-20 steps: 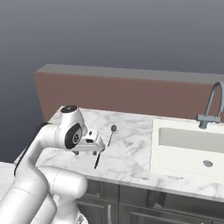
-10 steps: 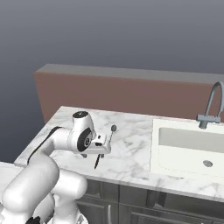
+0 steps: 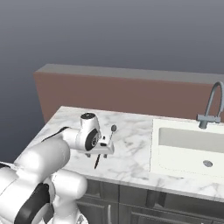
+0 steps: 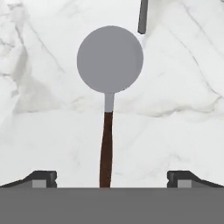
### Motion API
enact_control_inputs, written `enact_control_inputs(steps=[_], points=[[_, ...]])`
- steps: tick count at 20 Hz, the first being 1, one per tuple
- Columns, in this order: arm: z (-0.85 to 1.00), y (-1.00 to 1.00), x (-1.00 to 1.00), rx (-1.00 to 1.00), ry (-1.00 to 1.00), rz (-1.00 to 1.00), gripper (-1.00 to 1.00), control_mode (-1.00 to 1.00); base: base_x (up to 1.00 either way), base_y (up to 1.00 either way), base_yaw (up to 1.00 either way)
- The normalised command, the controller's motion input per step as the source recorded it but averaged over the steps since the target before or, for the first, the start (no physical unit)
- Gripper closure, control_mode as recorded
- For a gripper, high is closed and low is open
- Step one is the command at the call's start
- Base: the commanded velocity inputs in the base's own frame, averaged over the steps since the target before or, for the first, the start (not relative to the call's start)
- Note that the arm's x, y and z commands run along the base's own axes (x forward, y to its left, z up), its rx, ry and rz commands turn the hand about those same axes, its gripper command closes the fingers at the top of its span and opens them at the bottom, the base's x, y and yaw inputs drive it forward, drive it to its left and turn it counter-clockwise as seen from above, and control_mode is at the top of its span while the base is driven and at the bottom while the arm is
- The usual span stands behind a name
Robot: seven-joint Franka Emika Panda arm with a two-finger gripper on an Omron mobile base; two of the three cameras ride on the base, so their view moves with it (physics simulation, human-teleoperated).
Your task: Organize the utensils by type. Pick up the wooden spoons from the counter and place them in the open cabinet. Then pick up the metallic utensils from the counter and place them in the open drawer.
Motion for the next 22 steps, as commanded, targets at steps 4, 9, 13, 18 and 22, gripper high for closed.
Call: enact_control_inputs(steps=[4,9,13,18,22], points=[[-0.42,0.0,0.0,0.0,0.01,0.0,-1.0,-1.0,0.0,0.0,0.0],[-0.46,0.0,0.05,0.0,0.0,0.0,-1.0,-1.0,0.0,0.0,0.0],[-0.41,0.0,0.09,0.0,0.0,0.0,-1.0,-1.0,0.0,0.0,0.0],[-0.4,0.0,0.0,0.0,0.0,0.0,-1.0,-1.0,0.0,0.0,0.0],[-0.41,0.0,-0.12,0.0,0.0,0.0,-1.0,-1.0,0.0,0.0,0.0]])
